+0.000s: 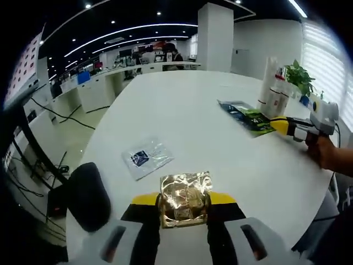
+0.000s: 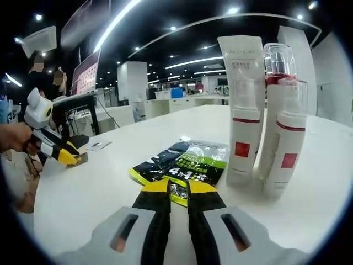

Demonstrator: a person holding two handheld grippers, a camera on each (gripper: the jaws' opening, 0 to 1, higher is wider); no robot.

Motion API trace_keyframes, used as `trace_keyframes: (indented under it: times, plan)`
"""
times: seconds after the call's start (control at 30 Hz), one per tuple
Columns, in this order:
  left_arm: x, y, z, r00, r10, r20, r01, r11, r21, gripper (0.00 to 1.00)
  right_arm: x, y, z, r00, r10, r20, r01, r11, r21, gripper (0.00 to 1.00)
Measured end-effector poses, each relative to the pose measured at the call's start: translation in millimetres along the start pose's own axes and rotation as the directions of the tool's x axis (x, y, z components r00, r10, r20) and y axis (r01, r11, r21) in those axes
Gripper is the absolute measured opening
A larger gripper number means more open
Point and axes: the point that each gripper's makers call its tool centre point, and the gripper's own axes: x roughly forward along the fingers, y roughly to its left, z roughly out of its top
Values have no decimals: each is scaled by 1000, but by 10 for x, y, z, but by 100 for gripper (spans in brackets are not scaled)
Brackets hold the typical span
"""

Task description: Arrange the skincare products in the storage area until every visible bottle or jar stands upright without overlapping.

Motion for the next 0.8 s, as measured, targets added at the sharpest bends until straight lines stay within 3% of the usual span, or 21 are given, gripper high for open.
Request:
trace_keyframes:
  times: [0.1, 0.3, 0.43, 0.47, 0.63, 0.8]
  plan:
    - [-11, -27, -12, 997, -52, -56, 52, 999, 4, 33, -2, -2, 0, 1000, 1, 1, -1, 1000, 0, 9]
    - [-50, -69, 52, 991, -101, -92, 100, 995, -22, 39, -3, -2, -1, 1000, 0, 1, 0, 1000, 0, 9]
    - [-32, -144, 39, 982, -116, -149, 116, 993, -5, 50, -2, 8, 1, 1000, 4, 1, -4, 1000, -2, 9]
    - [-33, -152, -20, 974, -113, -196, 116, 993, 2, 51, -1, 10, 0, 1000, 5, 0, -5, 1000, -4, 9]
    - [-21, -142, -9, 969, -81, -233, 89, 996, 24, 49, -3, 5, 1, 1000, 5, 2, -5, 1000, -2, 9]
    - [-23, -135, -65, 944, -16, -331, 80, 980, 183, 49, -2, 22, -7, 1000, 9, -1, -9, 1000, -9, 9]
